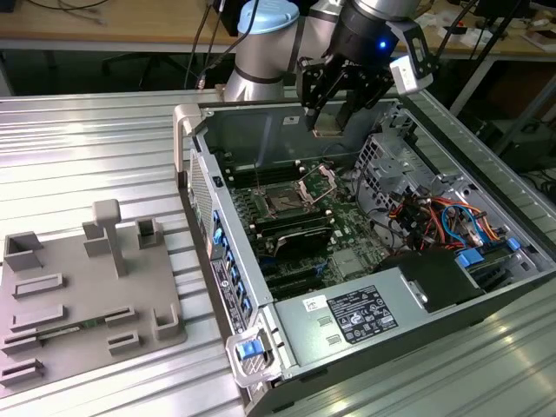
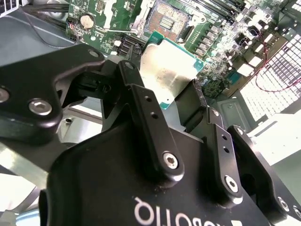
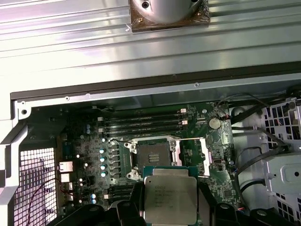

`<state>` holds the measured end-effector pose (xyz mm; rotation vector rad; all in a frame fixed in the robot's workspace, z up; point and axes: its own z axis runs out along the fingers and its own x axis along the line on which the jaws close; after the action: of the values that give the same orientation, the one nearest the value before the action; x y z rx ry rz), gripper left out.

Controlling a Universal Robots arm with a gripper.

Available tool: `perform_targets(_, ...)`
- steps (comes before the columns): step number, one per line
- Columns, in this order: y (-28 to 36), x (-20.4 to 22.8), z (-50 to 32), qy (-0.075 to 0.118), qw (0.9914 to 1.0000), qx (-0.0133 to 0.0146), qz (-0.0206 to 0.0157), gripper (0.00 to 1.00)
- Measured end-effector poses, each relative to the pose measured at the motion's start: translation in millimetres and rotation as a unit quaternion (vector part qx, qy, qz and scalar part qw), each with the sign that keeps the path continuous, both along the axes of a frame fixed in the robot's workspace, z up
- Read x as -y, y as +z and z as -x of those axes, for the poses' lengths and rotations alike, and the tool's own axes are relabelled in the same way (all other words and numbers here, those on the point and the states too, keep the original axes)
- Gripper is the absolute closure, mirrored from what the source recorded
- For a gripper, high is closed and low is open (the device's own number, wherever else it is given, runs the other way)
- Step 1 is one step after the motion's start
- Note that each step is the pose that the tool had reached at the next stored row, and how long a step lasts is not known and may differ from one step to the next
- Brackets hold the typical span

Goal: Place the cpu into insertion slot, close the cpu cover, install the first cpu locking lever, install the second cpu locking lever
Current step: 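Place the cpu into insertion slot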

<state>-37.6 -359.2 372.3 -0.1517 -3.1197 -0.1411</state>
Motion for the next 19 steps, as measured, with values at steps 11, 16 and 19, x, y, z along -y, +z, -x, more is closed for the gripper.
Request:
perform_targets(11, -1.3, 0.0, 0.0, -0.063, 0.99804, 0.0000, 0.0001, 0.45)
perform_targets(16, -2.2, 0.0, 0.1, -0.084, 0.99647, 0.0000, 0.0001, 0.45)
perform_targets(19, -2.9, 0.0, 0.1, -0.091, 0.99587, 0.0000, 0.0002, 0.45)
